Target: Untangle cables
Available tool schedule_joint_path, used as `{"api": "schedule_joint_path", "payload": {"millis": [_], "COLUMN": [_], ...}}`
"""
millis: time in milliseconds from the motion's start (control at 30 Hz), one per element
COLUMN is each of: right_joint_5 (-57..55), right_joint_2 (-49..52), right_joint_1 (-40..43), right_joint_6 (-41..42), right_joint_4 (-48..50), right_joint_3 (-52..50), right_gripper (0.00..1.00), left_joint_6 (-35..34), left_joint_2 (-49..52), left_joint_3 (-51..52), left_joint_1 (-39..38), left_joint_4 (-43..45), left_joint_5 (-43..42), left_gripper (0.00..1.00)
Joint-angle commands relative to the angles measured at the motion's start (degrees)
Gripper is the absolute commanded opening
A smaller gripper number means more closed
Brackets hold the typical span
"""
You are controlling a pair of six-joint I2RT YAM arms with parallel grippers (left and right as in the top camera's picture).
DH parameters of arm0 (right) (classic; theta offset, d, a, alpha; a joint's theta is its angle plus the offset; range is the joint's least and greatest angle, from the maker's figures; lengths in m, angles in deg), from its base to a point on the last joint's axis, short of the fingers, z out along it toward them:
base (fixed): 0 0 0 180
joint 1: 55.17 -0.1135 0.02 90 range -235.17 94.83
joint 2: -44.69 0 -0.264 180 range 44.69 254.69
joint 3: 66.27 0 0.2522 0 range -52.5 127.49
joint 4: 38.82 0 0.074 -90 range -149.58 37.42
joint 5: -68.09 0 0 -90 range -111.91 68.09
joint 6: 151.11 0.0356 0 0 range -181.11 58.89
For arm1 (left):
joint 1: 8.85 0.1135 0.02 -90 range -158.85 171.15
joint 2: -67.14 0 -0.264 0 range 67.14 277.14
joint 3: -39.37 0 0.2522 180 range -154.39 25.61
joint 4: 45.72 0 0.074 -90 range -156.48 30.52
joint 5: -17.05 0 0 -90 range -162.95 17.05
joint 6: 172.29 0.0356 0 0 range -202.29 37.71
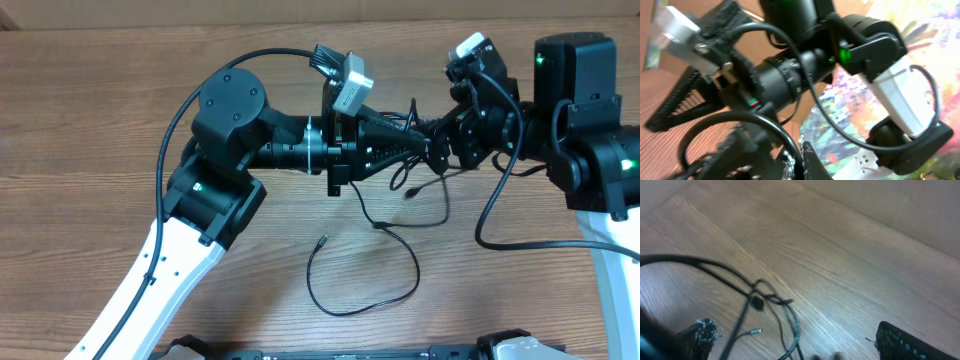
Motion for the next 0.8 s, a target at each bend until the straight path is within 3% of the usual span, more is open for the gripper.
{"api": "schedule_joint_path", "payload": {"millis": [0, 267, 400, 600, 767], "right_joint_5": [-2.12, -1.62, -8.24, -27.76, -28.55], "right_joint_2": [0.92, 1.36, 1.36, 1.64, 3.76], "right_joint_1": [-0.20, -0.20, -0.20, 2.84, 11.08], "right_joint_6": [0.11, 1.75, 4.09, 12.74, 13.57], "right_joint_4": [1.68, 2.08, 2.08, -0.76, -4.09], "right_joint_3": [0.50, 0.50, 0.50, 0.48, -0.04], "right_gripper": [1.00, 0.99, 0.99, 1.00, 1.00], "left_joint_6": [-5.60, -6.29, -6.99, -12.26, -14.93], "left_joint_2": [-0.39, -0.39, -0.39, -0.74, -2.23], "left_joint_3": [-0.55, -0.55, -0.57, -0.57, -0.57], "left_joint_1": [-0.74, -0.59, -0.42, 4.46, 9.84], "left_joint_4": [5.07, 6.12, 6.23, 6.56, 12.85], "left_joint_5": [-7.26, -5.97, -5.99, -7.45, -12.31], "left_gripper": [0.04, 0.04, 0.04, 0.04, 0.04]}}
